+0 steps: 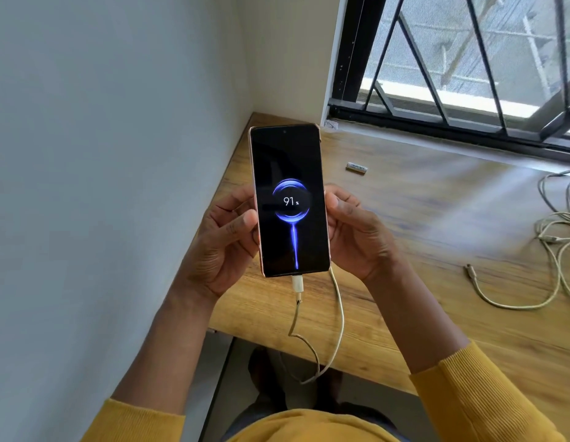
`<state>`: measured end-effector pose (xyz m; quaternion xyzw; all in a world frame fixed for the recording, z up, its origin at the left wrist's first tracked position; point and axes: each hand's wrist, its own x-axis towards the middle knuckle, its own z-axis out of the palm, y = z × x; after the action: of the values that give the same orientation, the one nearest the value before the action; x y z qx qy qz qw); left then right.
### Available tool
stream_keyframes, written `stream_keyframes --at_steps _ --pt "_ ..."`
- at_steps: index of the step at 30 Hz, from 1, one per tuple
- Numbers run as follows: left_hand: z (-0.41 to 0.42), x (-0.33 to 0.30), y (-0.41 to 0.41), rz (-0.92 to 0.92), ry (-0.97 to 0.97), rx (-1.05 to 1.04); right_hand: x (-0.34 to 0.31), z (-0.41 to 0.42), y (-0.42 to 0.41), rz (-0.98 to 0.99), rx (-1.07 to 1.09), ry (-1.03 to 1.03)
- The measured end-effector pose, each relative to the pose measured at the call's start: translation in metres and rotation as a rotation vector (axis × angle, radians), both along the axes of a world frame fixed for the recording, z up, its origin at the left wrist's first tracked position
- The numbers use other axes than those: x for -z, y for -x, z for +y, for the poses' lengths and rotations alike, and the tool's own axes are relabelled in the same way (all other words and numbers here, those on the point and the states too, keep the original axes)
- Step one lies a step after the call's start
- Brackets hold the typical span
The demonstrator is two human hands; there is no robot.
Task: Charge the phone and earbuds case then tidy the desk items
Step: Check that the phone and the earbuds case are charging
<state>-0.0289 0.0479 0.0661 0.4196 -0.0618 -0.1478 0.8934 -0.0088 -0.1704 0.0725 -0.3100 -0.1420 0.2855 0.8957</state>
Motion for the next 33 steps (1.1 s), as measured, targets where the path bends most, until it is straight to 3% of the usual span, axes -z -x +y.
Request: stream_keyframes --at_steps 22,33 --pt "0.006 -0.001 -0.004 0.017 0.006 -0.031 0.006 0.0 -0.011 0.033 0.04 0.054" --pt "0.009 0.007 -0.013 0.04 -0.247 -0.256 0.018 0.002 -0.022 0.149 0.268 0.316"
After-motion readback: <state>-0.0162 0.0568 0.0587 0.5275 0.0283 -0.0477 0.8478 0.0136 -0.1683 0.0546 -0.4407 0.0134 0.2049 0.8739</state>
